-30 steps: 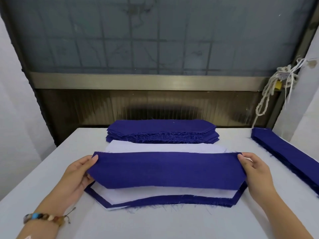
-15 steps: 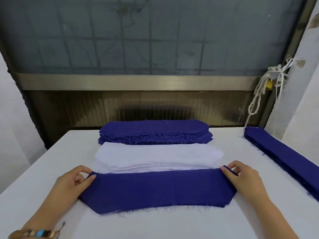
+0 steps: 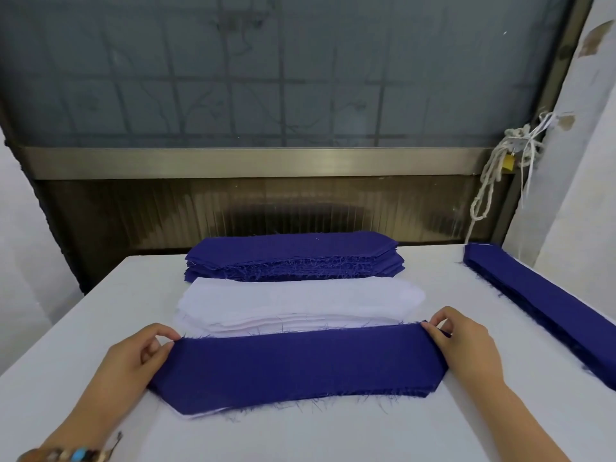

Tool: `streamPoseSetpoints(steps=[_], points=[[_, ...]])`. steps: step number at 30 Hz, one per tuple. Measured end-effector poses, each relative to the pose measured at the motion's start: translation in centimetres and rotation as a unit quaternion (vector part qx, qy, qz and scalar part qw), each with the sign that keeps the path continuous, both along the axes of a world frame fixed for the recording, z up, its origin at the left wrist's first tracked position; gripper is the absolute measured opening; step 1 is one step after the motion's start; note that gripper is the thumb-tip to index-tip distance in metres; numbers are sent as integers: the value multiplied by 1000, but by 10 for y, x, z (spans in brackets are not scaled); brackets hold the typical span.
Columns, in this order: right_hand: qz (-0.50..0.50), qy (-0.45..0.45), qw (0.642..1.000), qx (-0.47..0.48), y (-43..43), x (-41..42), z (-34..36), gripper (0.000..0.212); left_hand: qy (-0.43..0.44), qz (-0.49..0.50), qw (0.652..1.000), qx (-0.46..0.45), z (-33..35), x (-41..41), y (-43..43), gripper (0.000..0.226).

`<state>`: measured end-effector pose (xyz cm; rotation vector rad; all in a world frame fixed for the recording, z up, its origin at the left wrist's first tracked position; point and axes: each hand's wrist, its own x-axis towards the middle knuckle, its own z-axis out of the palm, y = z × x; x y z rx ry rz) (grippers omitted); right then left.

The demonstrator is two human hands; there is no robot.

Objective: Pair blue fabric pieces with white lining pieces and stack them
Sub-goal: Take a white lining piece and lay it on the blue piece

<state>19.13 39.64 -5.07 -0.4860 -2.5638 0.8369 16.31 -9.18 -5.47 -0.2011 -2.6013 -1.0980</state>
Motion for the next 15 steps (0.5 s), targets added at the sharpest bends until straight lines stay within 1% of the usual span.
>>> streamPoseSetpoints(steps=[9, 12, 15], points=[[-24, -7, 1000, 2, -2, 0, -1, 19, -15, 27, 999, -16, -1, 0, 0, 31], [-32, 6, 999, 35, -2, 0, -1, 14, -24, 44, 999, -12, -2, 0, -1, 30], [-14, 46, 997, 66, -2, 1, 0, 9, -29, 66, 997, 3, -3, 0, -1, 30]])
